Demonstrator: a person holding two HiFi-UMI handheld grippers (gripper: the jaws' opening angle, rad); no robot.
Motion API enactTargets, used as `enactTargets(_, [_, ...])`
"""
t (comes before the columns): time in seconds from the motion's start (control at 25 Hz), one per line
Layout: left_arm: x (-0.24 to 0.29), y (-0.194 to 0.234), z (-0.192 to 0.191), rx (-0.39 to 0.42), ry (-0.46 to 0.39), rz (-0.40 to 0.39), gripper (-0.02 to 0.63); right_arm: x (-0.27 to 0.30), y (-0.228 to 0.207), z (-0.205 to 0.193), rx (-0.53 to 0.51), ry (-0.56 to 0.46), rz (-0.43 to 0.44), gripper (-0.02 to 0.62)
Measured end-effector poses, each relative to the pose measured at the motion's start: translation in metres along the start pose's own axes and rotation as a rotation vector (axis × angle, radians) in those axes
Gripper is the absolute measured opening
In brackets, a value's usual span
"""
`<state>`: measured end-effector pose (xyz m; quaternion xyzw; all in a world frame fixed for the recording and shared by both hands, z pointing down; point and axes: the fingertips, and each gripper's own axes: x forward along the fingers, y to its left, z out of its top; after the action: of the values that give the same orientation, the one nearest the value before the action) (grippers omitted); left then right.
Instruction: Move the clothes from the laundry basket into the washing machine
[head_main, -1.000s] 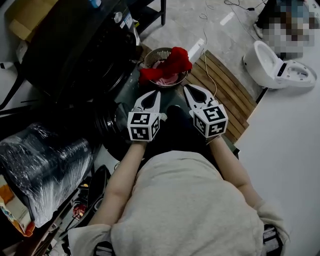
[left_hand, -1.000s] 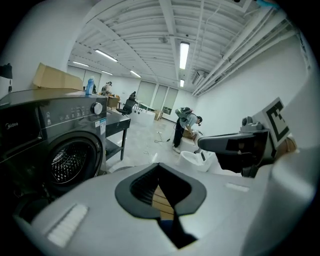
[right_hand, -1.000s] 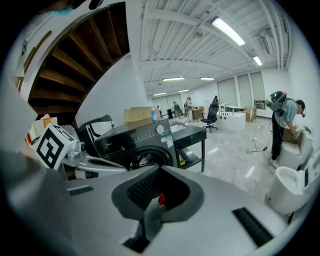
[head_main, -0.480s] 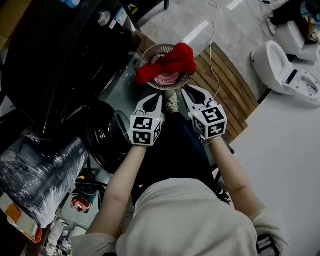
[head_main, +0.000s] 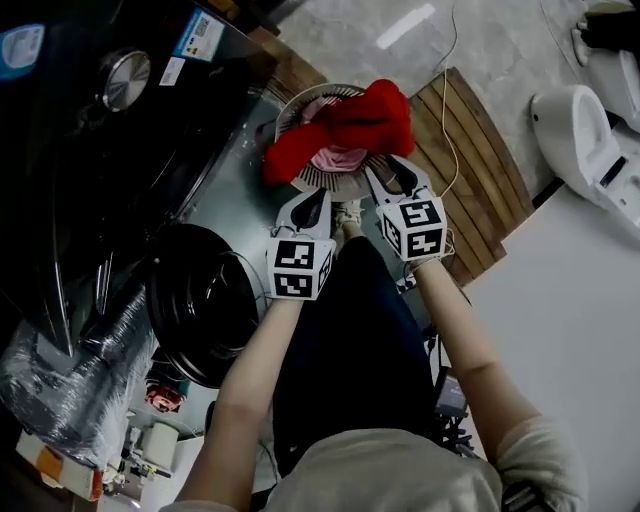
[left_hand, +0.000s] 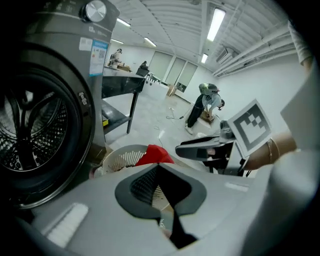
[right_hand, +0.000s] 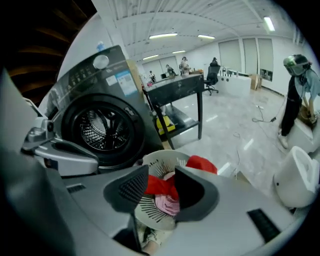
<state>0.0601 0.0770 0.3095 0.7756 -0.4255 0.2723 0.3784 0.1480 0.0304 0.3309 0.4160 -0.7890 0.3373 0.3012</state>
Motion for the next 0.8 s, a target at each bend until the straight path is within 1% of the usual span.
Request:
enactTargets(0.08, [0.026,0.006,-0.013,0.021,0.027,-0.025,0.01,0.033,-0.015,-0.023,0.022,0.01,-0.027,0.147])
enactTargets(0.16, [0.053,0.016,-0.026,0.034,0.045,-0.05,0.011,0.066,-0.032,-0.047,0.001,0.043,-0.069,0.17])
enactTargets(0.24, [0.075,0.025,-0.041,0.041,0.061,-0.067,0.011,0.093,-0.051,-0.068,-0.071,0.09,-0.119,0.203])
enactTargets(0.28, [0.084,0.029,-0.048,0.046,0.067,-0.076,0.011,0.102,-0.06,-0.075,-0.122,0.111,-0.148,0.209])
enactTargets(0.4, [0.103,0.033,-0.07,0.05,0.083,-0.104,0.011,0.116,-0.092,-0.089,-0.277,0.172,-0.249,0.238])
enactTargets(0.48, [0.114,0.036,-0.083,0.05,0.099,-0.112,0.011,0.123,-0.113,-0.094,-0.322,0.196,-0.303,0.25])
enactTargets(0.6, [0.127,0.041,-0.094,0.063,0.106,-0.12,0.011,0.129,-0.14,-0.098,-0.33,0.225,-0.374,0.252])
enactTargets(0.64, [0.13,0.04,-0.097,0.068,0.107,-0.125,0.011,0.128,-0.147,-0.099,-0.325,0.226,-0.395,0.244])
enactTargets(0.76, [0.135,0.04,-0.099,0.089,0.112,-0.141,0.011,0.121,-0.157,-0.096,-0.295,0.184,-0.443,0.062])
enactTargets(0.8, [0.135,0.039,-0.098,0.095,0.111,-0.149,0.011,0.116,-0.156,-0.093,-0.283,0.17,-0.442,0.045])
